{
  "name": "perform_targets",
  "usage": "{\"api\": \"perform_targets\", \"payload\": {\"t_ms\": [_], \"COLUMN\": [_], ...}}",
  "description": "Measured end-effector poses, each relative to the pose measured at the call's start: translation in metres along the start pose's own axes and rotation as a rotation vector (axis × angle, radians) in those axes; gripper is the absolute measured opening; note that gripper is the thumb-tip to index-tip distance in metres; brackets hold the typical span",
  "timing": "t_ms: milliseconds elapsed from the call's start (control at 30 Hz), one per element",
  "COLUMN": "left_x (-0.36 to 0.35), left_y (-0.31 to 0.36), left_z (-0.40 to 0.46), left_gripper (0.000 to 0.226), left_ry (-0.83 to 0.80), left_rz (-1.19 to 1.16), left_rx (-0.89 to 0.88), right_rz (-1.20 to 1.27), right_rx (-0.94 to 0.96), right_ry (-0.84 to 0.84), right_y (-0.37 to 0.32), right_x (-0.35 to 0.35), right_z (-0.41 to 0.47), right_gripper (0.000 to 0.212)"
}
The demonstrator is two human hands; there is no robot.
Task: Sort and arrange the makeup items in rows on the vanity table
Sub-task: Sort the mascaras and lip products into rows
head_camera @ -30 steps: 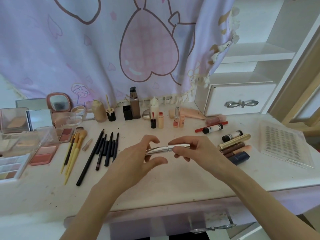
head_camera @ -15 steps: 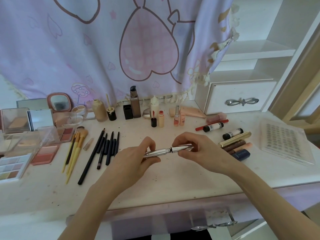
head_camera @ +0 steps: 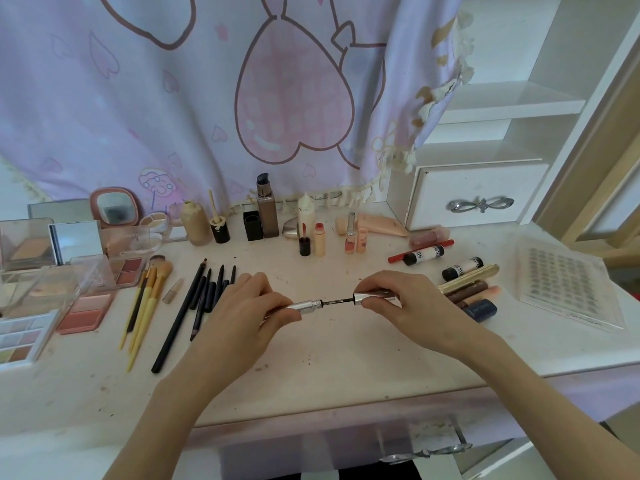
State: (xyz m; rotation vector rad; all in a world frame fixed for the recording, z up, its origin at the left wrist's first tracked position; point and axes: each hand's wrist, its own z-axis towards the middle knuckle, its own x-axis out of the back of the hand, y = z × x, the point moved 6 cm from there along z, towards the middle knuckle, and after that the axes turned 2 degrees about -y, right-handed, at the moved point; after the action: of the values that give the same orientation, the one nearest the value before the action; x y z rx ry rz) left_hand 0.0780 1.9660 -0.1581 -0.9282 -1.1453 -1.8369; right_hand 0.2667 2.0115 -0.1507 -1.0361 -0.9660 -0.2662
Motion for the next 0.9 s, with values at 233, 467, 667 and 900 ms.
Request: {"api": "perform_targets", "payload": {"t_ms": [233,467,667,900], "left_x": [0.014,0.023,0.016,-0.002], "left_y": [-0.025,-0.052,-0.057,-0.059], "left_z": [-0.006,-0.007,0.008,0.018], "left_gripper": [0.025,0.027,0.029,0.027], "left_ry": [0.013,0.12,0.106,0.002], "left_rz": [-0.039,-0.142,-0.138,0.071], "left_rx": [0.207,0.479,0.614,0.679], "right_rz": [-0.034,0.513,0.589,0.529], "right_rx": [-0.077,-0.352,-0.435,-0.49], "right_ry": [0.095,0.163,0.079,0.057], "right_y": [0.015,0.02,0.005,-0.008], "right_x": [0.018,-0.014,-0.054,-0.077], "right_z": [-0.003,0.004,0.029,0.053], "right_gripper": [0.016,0.019,0.017,0.027]}}
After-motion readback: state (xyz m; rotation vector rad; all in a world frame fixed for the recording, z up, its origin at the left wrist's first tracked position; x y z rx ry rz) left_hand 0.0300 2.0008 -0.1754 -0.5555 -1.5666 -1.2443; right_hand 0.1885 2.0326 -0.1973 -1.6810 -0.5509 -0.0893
